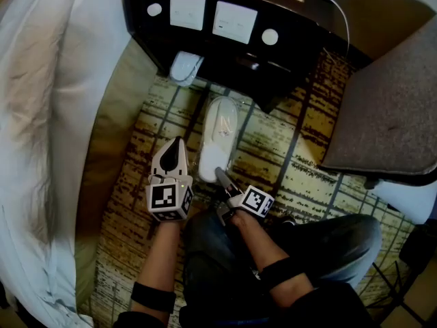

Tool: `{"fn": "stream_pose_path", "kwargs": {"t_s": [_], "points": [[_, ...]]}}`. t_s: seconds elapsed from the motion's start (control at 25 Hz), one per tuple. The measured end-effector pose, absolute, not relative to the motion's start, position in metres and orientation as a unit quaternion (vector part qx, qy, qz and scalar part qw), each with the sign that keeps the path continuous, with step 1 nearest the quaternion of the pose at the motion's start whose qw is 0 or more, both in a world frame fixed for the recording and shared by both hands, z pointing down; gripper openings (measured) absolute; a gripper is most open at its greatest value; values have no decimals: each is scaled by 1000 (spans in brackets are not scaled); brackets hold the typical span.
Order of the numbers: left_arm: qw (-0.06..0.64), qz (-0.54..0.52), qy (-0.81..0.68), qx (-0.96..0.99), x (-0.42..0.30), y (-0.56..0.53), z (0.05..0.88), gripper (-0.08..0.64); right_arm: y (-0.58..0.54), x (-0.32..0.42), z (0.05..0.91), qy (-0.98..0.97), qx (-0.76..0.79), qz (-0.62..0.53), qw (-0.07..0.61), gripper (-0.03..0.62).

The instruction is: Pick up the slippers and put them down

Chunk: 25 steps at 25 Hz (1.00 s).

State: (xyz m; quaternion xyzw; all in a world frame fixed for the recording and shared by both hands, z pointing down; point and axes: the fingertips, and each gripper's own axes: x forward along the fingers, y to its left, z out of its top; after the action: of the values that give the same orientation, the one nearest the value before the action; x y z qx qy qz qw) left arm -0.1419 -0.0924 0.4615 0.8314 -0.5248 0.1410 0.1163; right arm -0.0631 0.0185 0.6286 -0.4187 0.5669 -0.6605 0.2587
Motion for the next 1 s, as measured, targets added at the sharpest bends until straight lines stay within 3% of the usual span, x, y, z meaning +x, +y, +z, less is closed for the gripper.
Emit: {"fn": "stream_pose_path", "kwargs": {"t_s": [0.56, 0.72, 0.8, 0.88, 1.0], "points": [[121, 154, -521, 831, -150, -77, 479, 0, 18, -79, 687, 528, -449, -689, 212, 132], [132, 163, -519, 829, -153, -76, 481, 0, 26, -84, 704, 510, -462, -708, 159, 163], [134, 164, -519, 828, -154, -75, 482, 0, 29, -86, 709, 501, -471, -713, 138, 212], [134, 162, -519, 829, -155, -76, 483, 0, 32, -86, 714, 494, -481, -715, 114, 310], [130, 154, -520, 830, -155, -80, 484, 0, 41, -86, 722, 482, -500, -718, 50, 385]]}}
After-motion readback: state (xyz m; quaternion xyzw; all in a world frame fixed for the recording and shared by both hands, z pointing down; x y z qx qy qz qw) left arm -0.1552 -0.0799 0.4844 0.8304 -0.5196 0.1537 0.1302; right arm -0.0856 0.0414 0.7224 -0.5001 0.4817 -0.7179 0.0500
